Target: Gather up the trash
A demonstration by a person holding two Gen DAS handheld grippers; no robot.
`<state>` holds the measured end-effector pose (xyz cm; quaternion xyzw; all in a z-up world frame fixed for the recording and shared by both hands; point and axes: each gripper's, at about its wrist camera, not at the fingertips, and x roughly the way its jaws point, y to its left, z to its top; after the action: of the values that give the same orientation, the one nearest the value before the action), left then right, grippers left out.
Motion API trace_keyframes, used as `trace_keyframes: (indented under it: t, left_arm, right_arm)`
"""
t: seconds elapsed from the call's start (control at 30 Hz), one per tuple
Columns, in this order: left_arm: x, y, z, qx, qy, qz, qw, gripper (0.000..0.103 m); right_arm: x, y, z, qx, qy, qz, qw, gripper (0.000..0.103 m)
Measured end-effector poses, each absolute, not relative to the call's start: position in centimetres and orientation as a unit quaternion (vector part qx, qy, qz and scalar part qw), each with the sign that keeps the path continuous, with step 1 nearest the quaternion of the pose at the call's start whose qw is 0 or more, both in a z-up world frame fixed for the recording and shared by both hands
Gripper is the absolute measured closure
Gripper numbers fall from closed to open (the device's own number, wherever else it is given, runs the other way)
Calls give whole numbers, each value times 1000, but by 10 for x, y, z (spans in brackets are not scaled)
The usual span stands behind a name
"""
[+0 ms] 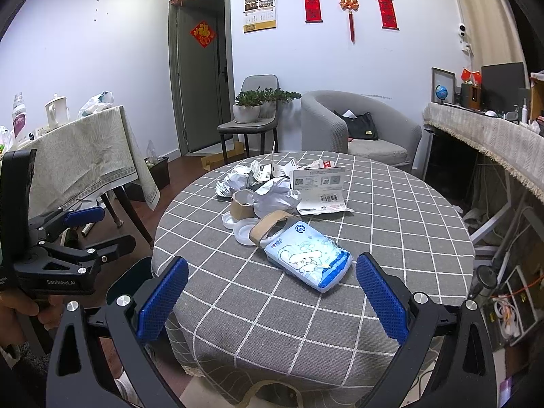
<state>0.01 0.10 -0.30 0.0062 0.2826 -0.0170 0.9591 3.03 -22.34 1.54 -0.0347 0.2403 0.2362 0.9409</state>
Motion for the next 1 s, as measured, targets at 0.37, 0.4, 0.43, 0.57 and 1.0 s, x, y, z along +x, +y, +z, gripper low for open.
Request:
trace_keyframes:
  t: [0.37, 0.4, 0.43, 0.57, 1.0]
  left_arm:
    - [1, 1, -4, 5, 286, -19, 958, 4]
    - [1, 0, -4, 5, 286, -19, 958, 4]
    - [1, 0, -4, 5, 285, -17, 958, 4]
    - [1, -1, -4, 8, 285, -13, 959, 4]
    - [2, 2, 4, 10, 276, -28, 961, 4]
  right_arm:
    - [31, -223, 14, -34, 239, 238, 941, 3]
    - [31, -222, 14, -34, 240, 238, 941, 3]
    - [31, -223, 14, -33, 240, 236, 941, 3]
    - [31, -221, 13, -36, 240, 234, 941, 3]
    - [38, -222, 11, -57, 250, 233, 938, 3]
